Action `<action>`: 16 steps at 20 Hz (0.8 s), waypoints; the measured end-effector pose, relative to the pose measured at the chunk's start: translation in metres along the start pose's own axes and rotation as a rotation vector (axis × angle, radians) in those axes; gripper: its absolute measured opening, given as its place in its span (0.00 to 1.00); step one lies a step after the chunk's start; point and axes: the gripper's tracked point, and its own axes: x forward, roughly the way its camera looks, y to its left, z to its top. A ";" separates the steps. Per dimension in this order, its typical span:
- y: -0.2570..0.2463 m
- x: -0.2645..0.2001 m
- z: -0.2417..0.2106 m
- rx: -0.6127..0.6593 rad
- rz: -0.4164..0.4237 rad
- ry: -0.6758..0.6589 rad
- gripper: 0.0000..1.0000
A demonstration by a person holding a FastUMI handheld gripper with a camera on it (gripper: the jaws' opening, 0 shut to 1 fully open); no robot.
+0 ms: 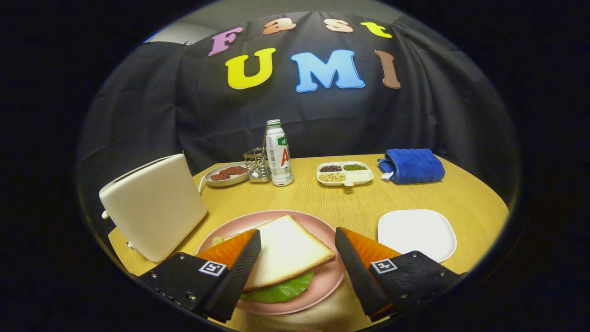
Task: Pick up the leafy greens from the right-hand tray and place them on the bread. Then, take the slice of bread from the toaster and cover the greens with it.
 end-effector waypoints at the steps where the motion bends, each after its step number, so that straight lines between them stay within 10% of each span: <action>1: 0.001 0.001 -0.001 0.001 0.004 0.002 0.99; 16: -0.032 -0.008 0.021 0.007 -0.045 -0.028 0.98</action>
